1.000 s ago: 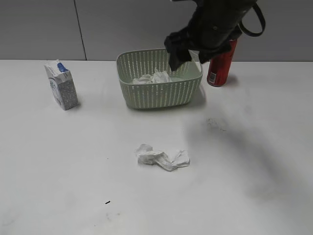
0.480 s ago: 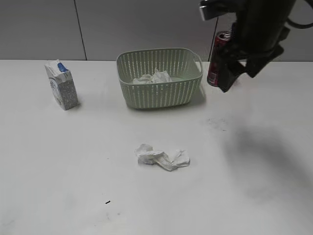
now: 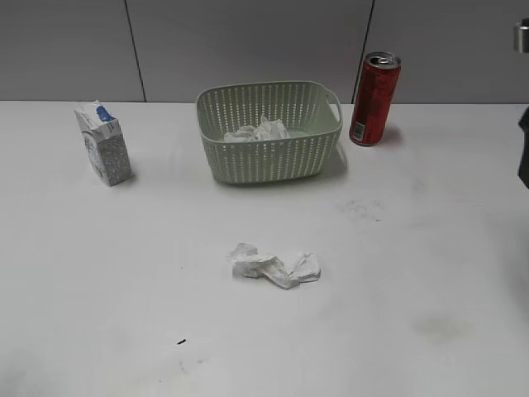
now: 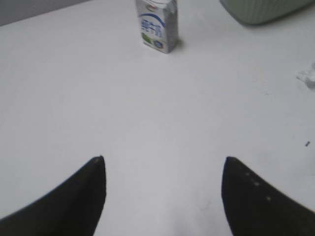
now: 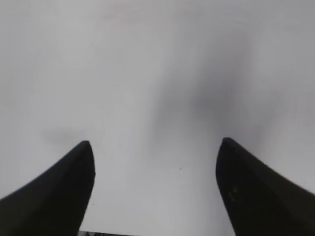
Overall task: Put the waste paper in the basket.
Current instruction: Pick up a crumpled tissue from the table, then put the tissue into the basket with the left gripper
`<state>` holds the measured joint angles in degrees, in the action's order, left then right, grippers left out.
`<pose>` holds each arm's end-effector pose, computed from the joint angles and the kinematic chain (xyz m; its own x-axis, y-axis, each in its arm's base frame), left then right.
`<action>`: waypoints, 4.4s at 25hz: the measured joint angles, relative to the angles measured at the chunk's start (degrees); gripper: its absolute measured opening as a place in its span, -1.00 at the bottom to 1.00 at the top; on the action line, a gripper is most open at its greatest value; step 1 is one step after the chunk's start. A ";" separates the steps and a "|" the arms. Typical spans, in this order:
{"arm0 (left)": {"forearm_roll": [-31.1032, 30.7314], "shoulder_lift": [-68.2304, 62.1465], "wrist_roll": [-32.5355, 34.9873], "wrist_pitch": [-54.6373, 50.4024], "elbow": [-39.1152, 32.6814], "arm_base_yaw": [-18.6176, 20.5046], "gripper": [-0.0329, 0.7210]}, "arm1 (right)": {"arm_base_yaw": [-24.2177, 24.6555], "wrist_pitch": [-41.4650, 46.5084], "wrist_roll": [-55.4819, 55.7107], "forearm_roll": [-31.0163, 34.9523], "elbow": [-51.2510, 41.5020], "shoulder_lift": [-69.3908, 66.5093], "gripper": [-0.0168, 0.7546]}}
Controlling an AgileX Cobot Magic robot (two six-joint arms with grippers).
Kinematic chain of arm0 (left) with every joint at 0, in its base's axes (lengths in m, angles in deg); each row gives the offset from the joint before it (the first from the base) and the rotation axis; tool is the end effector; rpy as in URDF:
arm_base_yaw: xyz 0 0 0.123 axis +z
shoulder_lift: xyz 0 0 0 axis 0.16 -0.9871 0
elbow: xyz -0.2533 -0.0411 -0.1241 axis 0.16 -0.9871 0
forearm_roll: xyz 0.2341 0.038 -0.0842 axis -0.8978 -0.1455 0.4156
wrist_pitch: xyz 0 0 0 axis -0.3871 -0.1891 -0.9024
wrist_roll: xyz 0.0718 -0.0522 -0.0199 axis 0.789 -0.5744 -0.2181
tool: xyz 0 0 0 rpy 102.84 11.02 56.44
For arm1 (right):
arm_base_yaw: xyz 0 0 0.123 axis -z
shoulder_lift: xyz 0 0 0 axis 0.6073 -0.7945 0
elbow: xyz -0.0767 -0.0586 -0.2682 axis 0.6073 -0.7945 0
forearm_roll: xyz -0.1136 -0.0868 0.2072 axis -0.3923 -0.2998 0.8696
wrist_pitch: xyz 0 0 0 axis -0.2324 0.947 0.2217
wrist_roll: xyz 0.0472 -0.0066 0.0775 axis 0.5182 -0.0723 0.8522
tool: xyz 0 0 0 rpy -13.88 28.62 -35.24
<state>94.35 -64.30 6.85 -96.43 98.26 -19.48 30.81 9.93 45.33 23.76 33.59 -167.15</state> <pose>0.0832 -0.0297 0.3027 -0.5940 0.2958 -0.7482 0.4097 0.9115 0.0351 0.2976 0.0301 0.2773 -0.9660 -0.1933 -0.1717 -0.1856 0.9808 -0.0600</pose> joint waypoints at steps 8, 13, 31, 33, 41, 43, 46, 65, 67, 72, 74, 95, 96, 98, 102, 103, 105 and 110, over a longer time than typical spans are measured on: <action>1.55 -25.95 7.20 1.87 12.12 -8.38 0.51 | 0.35 -8.38 0.41 5.51 -20.44 17.27 0.53; -0.39 -40.64 7.48 2.02 22.37 -17.03 0.51 | 0.35 -12.03 0.41 5.16 -29.37 28.92 0.53; -3.05 -79.99 7.59 2.45 44.53 -34.48 0.51 | 0.35 -11.87 0.45 5.01 -45.81 73.71 0.53; -3.11 -82.86 7.59 2.71 46.39 -35.15 0.51 | 0.35 -11.87 0.45 5.01 -45.81 77.70 0.53; -2.78 -92.24 7.59 4.78 52.78 -37.92 0.51 | 0.35 -11.87 0.62 5.01 -45.81 87.31 0.53; -2.60 -93.84 7.59 4.70 52.84 -38.32 0.51 | 0.35 -11.87 0.66 4.99 -45.81 87.43 0.53; -2.49 -95.84 7.64 4.66 52.84 -38.39 0.51 | 0.35 -11.86 0.73 4.94 -45.81 87.43 0.53; -5.90 -96.91 7.64 -8.81 65.61 -38.41 -0.93 | 0.35 -11.86 0.87 4.93 -45.81 87.43 0.53; -7.32 -96.91 7.64 -11.26 71.26 -38.41 -0.93 | 0.35 -11.86 0.87 4.93 -45.81 87.43 0.53; -7.96 -96.32 7.64 -8.97 82.88 -36.83 -0.93 | 0.35 -11.86 0.87 4.93 -45.81 87.43 0.53; -8.22 -96.17 7.64 -4.30 85.41 -35.17 -0.94 | 0.35 -11.86 0.87 4.93 -45.81 87.43 0.53; 1.31 -102.57 6.68 4.55 85.99 -23.20 0.76 | 0.35 -11.81 2.60 3.74 -45.81 87.43 0.53; 1.38 -102.52 6.43 4.17 85.99 -23.20 0.78 | 0.35 -11.81 2.60 3.74 -45.81 87.43 0.53; 0.97 -102.23 4.69 2.29 86.10 -23.20 0.78 | 0.35 -11.81 2.60 3.68 -45.81 87.43 0.53; -4.69 -100.09 -1.64 -4.04 86.30 -23.20 0.76 | 0.35 -11.81 2.60 3.68 -45.81 87.43 0.53; -6.24 -99.38 -3.10 -5.78 86.35 -23.00 0.75 | 0.35 -11.81 2.60 3.68 -45.81 87.43 0.53; -8.78 -97.54 -5.42 -10.04 86.41 -22.36 0.74 | 0.35 -11.81 2.60 3.68 -45.81 87.43 0.53; -9.91 -93.85 -10.72 -16.93 86.48 -17.50 0.69 | 0.35 -11.81 2.60 3.68 -45.81 87.43 0.53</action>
<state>84.44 -158.15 -3.87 -113.36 184.74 -36.98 31.16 -1.88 47.93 27.44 -12.22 -79.71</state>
